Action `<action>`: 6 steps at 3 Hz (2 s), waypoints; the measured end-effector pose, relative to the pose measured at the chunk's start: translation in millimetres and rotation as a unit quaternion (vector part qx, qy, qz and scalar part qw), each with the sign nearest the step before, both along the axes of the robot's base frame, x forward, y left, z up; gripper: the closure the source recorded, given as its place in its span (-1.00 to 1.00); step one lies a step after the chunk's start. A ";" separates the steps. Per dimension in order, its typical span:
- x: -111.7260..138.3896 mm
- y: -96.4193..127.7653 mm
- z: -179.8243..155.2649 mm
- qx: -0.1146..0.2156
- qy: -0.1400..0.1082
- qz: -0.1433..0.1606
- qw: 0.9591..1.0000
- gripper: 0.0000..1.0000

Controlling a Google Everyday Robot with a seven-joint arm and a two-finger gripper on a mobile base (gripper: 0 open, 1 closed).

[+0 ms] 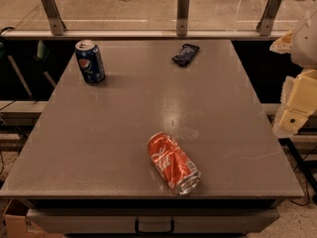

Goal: Move rxbar blueberry near coke can

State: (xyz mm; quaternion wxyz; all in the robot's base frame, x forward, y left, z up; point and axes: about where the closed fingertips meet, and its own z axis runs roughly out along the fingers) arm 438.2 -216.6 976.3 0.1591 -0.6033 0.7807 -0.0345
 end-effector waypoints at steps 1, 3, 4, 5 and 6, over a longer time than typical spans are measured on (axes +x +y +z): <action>0.1 0.0 0.3 0.000 -0.001 0.000 1.000 -1.00; 90.6 -5.4 -40.5 0.086 -0.040 0.022 0.995 -1.00; 155.2 3.5 -64.7 0.143 -0.064 0.025 0.987 -1.00; 215.5 20.0 -85.8 0.199 -0.083 0.015 0.976 -1.00; 263.4 38.6 -95.4 0.248 -0.094 -0.009 0.964 -1.00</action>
Offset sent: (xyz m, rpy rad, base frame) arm 0.0840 -0.0191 -0.0466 0.1854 -0.0553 0.0388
